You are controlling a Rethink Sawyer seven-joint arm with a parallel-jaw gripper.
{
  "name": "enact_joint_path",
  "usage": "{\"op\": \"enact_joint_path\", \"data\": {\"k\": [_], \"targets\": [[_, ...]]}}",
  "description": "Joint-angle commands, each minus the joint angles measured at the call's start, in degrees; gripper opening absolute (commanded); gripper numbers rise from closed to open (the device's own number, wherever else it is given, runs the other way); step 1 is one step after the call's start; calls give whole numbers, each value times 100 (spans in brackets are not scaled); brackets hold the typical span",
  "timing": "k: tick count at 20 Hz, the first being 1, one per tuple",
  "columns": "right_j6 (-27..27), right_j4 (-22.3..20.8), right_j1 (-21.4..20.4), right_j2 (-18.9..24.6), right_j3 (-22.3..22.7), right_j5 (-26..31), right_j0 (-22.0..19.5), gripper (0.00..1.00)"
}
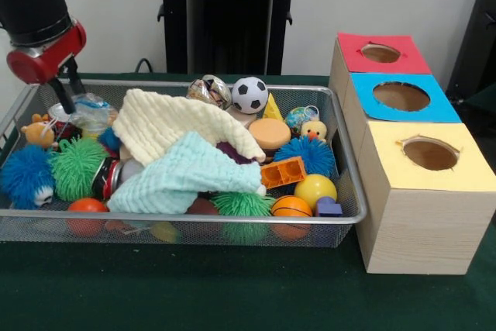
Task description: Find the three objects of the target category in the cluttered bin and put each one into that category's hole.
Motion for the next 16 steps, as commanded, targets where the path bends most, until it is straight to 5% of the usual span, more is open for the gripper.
{"op": "enact_joint_path", "data": {"k": [1,16], "targets": [[-1107,383,-62,706,435,876,-31,0],[-71,1149,-83,1101,870,704,-22,0]]}}
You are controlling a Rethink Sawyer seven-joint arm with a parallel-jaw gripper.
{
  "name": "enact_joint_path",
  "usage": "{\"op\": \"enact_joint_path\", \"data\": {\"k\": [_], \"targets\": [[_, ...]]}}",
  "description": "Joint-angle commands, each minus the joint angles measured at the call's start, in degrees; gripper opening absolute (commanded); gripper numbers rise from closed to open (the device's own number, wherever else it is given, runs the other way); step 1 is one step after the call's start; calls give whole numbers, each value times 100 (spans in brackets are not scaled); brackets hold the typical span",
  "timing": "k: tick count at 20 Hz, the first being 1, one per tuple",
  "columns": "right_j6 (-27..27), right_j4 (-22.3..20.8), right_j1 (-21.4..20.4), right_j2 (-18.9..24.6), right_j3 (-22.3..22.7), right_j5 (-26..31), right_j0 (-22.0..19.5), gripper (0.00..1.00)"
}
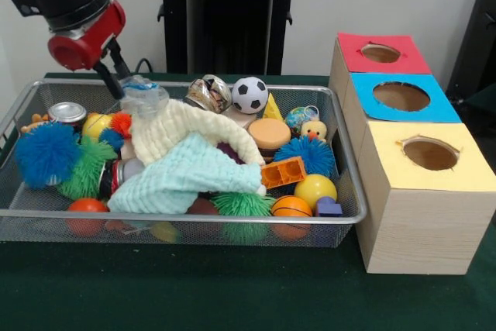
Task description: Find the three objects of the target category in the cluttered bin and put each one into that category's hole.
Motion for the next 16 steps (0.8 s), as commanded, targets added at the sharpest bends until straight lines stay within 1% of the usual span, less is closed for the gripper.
{"op": "enact_joint_path", "data": {"k": [1,5,8,11,16], "targets": [[-9,524,-66,501,577,415,12,0],[164,795,-13,662,683,238,-47,0],[288,864,27,705,799,26,-49,0],[444,1012,0,778,886,-63,-18,0],[611,1113,-43,823,974,-191,72,0]]}}
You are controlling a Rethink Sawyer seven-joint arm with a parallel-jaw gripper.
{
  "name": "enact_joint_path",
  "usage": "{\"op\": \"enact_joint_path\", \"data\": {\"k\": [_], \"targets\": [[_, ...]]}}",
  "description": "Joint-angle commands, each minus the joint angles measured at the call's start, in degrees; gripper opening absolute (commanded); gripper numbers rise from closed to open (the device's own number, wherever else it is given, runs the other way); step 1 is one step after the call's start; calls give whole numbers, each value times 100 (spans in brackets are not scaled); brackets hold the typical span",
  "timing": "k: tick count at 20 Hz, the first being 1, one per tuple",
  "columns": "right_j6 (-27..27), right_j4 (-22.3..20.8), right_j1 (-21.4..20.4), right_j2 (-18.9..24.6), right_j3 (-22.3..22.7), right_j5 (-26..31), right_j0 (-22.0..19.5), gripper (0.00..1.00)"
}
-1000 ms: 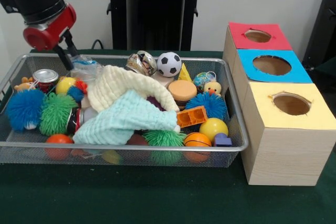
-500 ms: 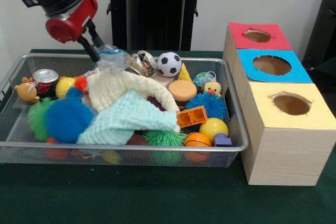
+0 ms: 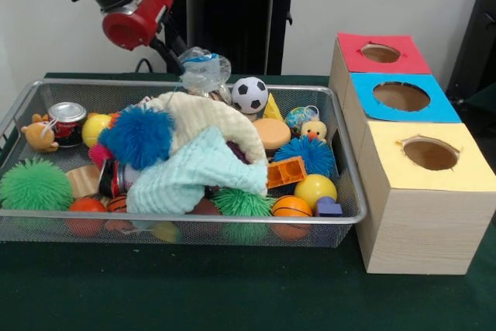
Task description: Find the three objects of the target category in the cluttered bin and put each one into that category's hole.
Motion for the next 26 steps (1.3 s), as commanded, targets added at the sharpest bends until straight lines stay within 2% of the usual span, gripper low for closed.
{"op": "enact_joint_path", "data": {"k": [1,7,14,22,26], "targets": [[640,322,-61,277,507,-199,97,0],[986,727,-283,364,438,-17,357,0],[485,1293,-360,507,224,1047,249,0],[185,1383,-368,508,77,1498,133,0],[81,1246,-283,456,99,1405,88,0]]}}
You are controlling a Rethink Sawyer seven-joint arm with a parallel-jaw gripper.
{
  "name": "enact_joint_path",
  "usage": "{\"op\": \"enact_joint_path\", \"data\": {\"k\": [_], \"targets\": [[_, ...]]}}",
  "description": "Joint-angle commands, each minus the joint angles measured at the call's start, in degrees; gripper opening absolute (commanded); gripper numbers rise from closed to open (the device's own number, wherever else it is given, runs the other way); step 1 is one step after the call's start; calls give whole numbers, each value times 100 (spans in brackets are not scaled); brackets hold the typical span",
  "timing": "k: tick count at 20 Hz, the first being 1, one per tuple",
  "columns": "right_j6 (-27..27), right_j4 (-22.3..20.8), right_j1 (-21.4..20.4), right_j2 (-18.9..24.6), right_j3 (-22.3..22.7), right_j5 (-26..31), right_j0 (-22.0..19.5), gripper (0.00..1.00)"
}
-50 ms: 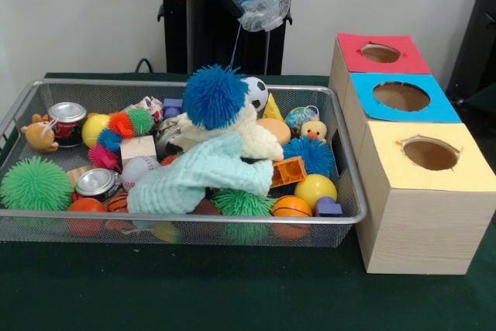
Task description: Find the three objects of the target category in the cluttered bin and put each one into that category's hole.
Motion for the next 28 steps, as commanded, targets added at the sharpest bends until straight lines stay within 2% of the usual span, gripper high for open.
{"op": "enact_joint_path", "data": {"k": [1,6,15,19,28], "targets": [[64,80,39,99,-100,462,-130,0],[82,131,24,110,-199,711,-89,0],[425,598,-44,147,-873,1623,187,0],[315,864,43,300,-849,1728,35,0],[-21,726,269,252,-786,1858,-164,0]]}}
